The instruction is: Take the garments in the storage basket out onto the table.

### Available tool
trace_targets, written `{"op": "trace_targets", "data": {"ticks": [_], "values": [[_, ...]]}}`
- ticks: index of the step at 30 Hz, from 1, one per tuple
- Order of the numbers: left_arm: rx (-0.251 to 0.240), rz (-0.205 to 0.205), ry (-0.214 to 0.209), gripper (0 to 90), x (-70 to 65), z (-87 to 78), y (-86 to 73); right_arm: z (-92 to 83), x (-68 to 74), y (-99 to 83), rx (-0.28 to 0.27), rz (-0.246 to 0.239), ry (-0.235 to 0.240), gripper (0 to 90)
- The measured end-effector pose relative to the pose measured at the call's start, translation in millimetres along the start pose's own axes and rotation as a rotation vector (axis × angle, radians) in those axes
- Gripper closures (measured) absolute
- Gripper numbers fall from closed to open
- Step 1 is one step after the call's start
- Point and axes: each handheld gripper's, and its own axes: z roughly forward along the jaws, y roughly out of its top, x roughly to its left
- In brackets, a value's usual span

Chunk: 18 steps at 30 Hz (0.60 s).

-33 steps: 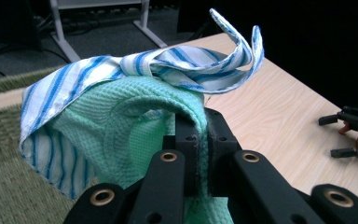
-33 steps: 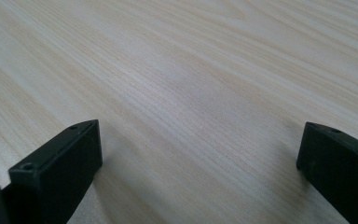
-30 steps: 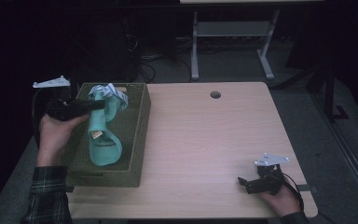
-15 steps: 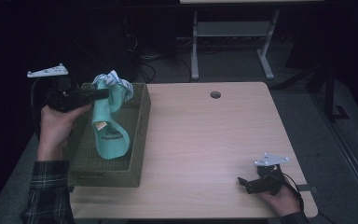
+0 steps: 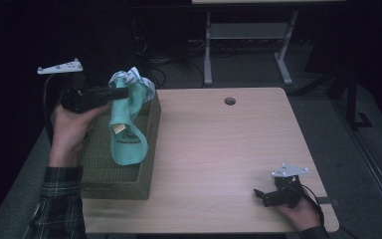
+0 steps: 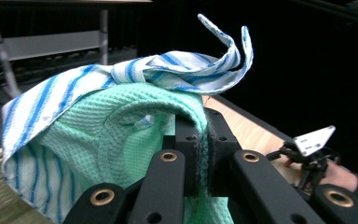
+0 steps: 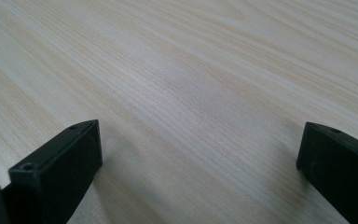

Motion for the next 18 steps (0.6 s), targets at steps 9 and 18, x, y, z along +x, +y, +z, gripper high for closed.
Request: {"op": "trace_targets", "data": {"ticks": [9,18], "values": [[-0.002,0.029,-0.043,85.3,-17.7,21.9,8.7,0.0,0.0,0.0,0.0,0.001,-0.001,0.0],[0.029,0.048,-0.077,85.3,-36.1,55.6,8.7,0.0,-0.1,0.0,0.0,0.001,-0.001,0.0]]}}
